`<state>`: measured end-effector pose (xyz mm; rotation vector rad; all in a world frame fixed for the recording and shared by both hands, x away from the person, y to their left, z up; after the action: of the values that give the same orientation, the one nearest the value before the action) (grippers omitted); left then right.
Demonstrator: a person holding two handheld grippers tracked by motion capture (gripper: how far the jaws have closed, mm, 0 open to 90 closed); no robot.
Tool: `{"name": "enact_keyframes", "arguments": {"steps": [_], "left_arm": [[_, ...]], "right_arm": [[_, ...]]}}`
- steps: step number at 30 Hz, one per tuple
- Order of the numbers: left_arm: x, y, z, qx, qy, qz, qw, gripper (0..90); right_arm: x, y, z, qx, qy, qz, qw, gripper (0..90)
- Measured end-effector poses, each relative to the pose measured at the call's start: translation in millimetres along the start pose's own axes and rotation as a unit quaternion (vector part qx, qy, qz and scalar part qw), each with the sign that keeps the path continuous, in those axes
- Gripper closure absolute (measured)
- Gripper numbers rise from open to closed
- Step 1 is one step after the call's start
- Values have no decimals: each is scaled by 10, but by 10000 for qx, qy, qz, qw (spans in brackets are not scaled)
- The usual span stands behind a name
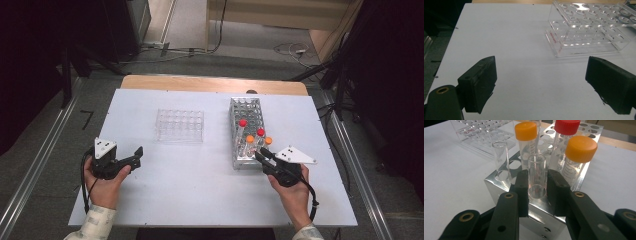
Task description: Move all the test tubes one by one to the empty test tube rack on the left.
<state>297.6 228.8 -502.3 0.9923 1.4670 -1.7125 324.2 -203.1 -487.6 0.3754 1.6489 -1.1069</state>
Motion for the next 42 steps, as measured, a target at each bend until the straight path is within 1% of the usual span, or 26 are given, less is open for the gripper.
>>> {"name": "enact_keyframes", "arguments": {"steps": [5,9,15,23,27,32,37,39,42], "left_arm": [[0,2,3,9,3,6,10000,108],[0,1,5,16,4,5,10000,109],[-3,-2,9,21,6,13,10000,111],[-4,-3,21,37,17,16,10000,111],[-4,1,35,64,57,4,10000,111],[-5,1,46,69,47,6,10000,111],[-13,-6,54,105,47,25,9999,111],[-16,-10,60,124,59,21,9999,111],[-31,-19,81,158,64,53,9998,111]], "right_arm": [[2,23,-9,-9,-32,-31,10000,702],[-4,36,-8,-4,-55,-14,10000,728],[-23,17,-9,-4,-43,35,10000,733],[-199,-145,-19,-47,-34,343,9994,734],[-275,-220,-25,-66,-3,418,9991,734],[-376,-332,-38,-71,-22,585,9983,736],[-486,-468,-90,-150,-55,787,9968,736],[-513,-508,-126,-197,-63,820,9964,737],[-528,-523,-188,-285,-122,821,9961,736]]}}
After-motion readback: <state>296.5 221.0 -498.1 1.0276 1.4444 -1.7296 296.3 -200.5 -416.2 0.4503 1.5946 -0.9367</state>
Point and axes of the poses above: each handheld gripper's, and its own axes: y roughly forward along the jaws, x roughly out of its underside, z roughly to its right, the point moved 6 cm from there along y, roughly forward along the jaws, and after that the axes turned 2 degrees about y, right-handed, at the moved point
